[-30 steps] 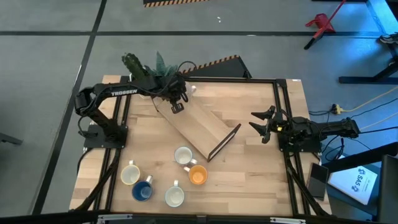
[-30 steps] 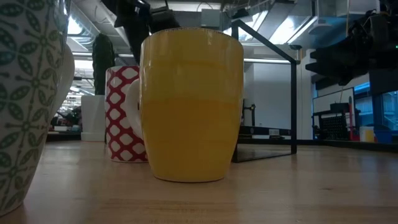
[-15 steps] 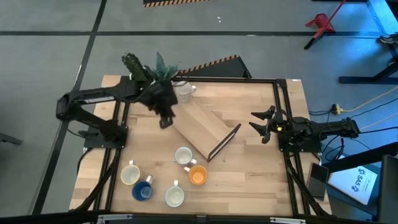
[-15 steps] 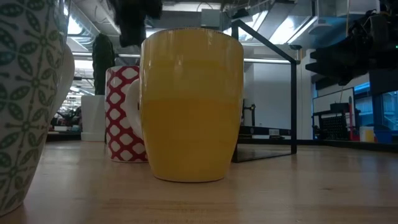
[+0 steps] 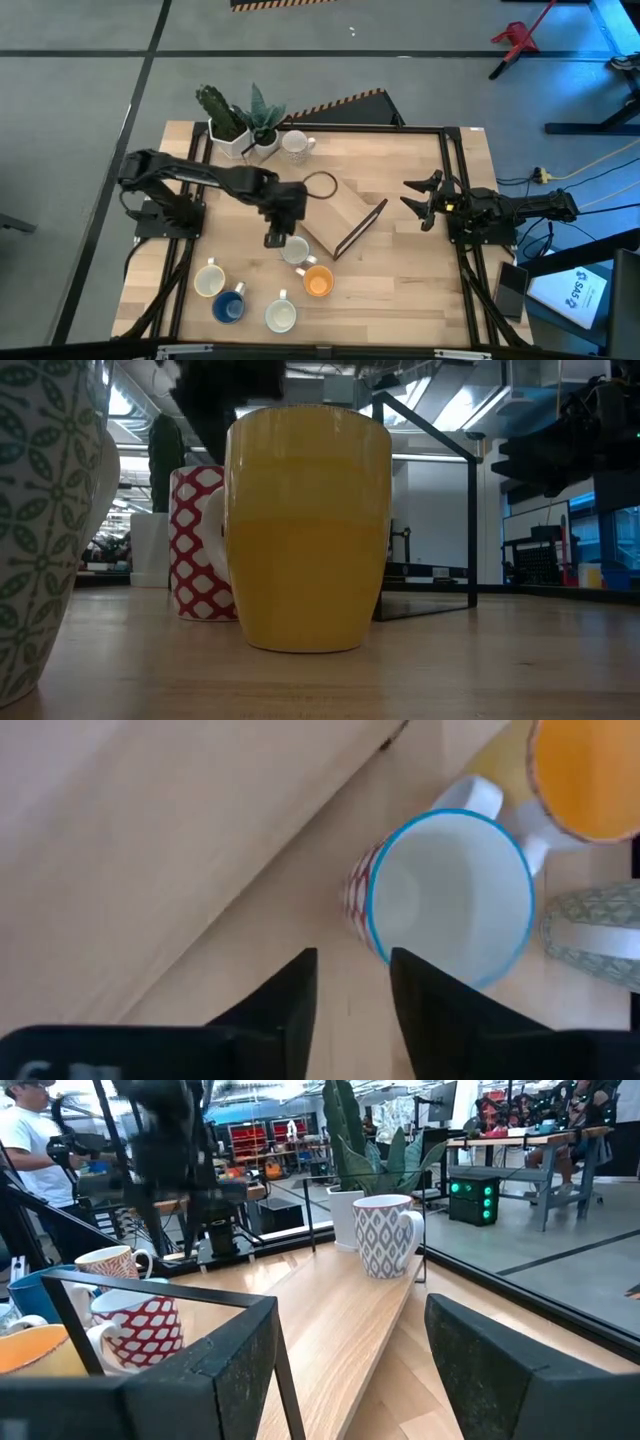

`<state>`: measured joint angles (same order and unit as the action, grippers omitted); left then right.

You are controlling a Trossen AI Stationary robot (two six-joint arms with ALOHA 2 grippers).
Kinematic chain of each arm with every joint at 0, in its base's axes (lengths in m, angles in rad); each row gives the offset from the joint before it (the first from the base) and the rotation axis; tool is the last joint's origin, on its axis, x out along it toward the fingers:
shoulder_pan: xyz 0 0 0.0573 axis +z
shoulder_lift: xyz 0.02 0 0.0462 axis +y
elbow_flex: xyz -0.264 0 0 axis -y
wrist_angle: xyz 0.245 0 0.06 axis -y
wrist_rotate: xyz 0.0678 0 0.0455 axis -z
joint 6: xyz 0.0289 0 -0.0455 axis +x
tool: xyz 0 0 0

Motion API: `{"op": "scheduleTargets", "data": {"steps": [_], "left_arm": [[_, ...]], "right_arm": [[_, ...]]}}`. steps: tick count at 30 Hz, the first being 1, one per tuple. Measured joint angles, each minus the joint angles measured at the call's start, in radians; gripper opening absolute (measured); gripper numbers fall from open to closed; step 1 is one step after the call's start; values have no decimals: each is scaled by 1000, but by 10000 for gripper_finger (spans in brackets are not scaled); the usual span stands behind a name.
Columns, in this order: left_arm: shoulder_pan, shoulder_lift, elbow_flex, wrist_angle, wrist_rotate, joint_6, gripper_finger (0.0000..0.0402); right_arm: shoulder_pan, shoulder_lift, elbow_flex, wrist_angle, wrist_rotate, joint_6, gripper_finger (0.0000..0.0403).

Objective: Place coffee mugs
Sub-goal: Put the red mug on the shelf

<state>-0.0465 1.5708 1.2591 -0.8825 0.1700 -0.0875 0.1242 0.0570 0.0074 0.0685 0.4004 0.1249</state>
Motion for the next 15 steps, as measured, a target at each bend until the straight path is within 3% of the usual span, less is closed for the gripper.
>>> {"op": "scheduleTargets", "data": {"steps": [7,15], "left_arm": [[-6,89,0,8,1,12,166],[-29,154,0,5,-83,-42,159]], "right_arm": [[0,0,0,-2,-19,0,241],[0,0,0,-2,-28,0,241]]}}
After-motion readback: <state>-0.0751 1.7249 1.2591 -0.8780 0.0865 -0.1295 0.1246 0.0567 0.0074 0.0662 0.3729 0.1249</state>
